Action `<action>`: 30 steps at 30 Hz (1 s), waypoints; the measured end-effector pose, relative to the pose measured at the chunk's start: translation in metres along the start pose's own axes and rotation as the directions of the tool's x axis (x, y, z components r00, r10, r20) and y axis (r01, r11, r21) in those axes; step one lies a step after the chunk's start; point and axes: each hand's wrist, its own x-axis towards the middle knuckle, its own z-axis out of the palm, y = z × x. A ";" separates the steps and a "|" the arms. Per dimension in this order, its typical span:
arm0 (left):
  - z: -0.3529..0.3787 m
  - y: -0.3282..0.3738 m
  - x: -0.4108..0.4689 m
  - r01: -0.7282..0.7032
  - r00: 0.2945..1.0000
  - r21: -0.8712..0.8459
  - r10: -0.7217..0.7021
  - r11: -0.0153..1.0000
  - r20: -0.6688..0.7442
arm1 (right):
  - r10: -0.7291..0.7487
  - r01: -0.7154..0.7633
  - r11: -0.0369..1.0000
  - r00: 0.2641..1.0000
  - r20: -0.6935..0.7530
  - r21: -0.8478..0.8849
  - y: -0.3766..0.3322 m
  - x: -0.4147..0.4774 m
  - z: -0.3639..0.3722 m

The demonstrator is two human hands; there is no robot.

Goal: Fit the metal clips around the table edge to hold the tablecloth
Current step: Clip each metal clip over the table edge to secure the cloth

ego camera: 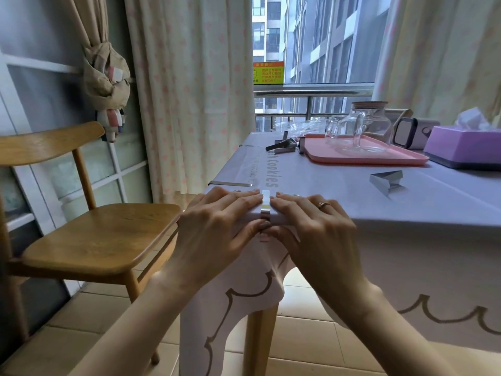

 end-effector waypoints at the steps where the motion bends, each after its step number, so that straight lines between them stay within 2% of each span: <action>1: 0.000 0.000 0.000 0.002 1.000 0.000 -0.002 1.000 -0.001 | -0.003 0.003 1.000 1.000 -0.002 0.002 0.000 0.000 0.000; 5: -0.002 0.002 0.000 0.015 0.999 -0.007 -0.015 1.000 0.031 | -0.004 0.004 1.000 1.000 0.015 0.020 0.002 0.001 0.000; 9: -0.010 0.004 0.005 0.040 0.993 -0.008 -0.039 0.999 0.108 | 0.000 -0.007 0.999 0.991 0.136 0.051 0.008 0.005 -0.007; 11: -0.015 0.010 0.011 0.050 0.987 0.032 -0.054 0.998 0.149 | -0.008 -0.033 0.985 0.972 0.235 0.170 0.015 0.008 -0.015; 13: -0.015 0.021 0.016 -0.008 0.987 0.130 -0.013 0.991 0.159 | 0.015 -0.123 0.925 0.957 0.289 0.359 0.028 0.012 -0.026; 15: -0.009 0.034 0.023 -0.094 0.982 0.169 0.064 0.981 0.175 | 0.068 -0.156 0.896 0.974 0.218 0.416 0.043 0.014 -0.037; 17: 0.000 0.049 0.032 -0.147 0.973 0.156 0.114 0.977 0.200 | 0.118 -0.132 0.941 0.991 0.065 0.312 0.067 0.018 -0.045; 19: 0.010 0.067 0.044 -0.174 0.965 0.091 0.151 0.981 0.213 | 0.196 -0.198 0.958 0.980 0.032 0.209 0.097 0.024 -0.053; 21: 0.016 0.088 0.056 -0.142 0.954 -0.072 0.156 0.987 0.255 | 0.239 -0.257 0.960 0.957 0.162 0.107 0.127 0.032 -0.060; 22: 0.020 0.097 0.063 -0.103 0.936 -0.143 0.144 0.984 0.322 | 0.241 -0.263 0.963 0.934 0.263 0.051 0.141 0.036 -0.062; 25: 0.035 0.122 0.078 -0.074 0.883 -0.188 0.152 0.979 0.444 | 0.258 -0.275 0.961 0.838 0.481 -0.037 0.169 0.038 -0.060; 27: 0.043 0.131 0.082 -0.088 0.868 -0.193 0.171 0.977 0.467 | 0.275 -0.298 0.954 0.832 0.482 -0.029 0.177 0.034 -0.056; 30: 0.047 0.133 0.084 -0.111 0.864 -0.188 0.188 0.976 0.466 | 0.294 -0.316 0.949 0.875 0.384 -0.007 0.183 0.029 -0.055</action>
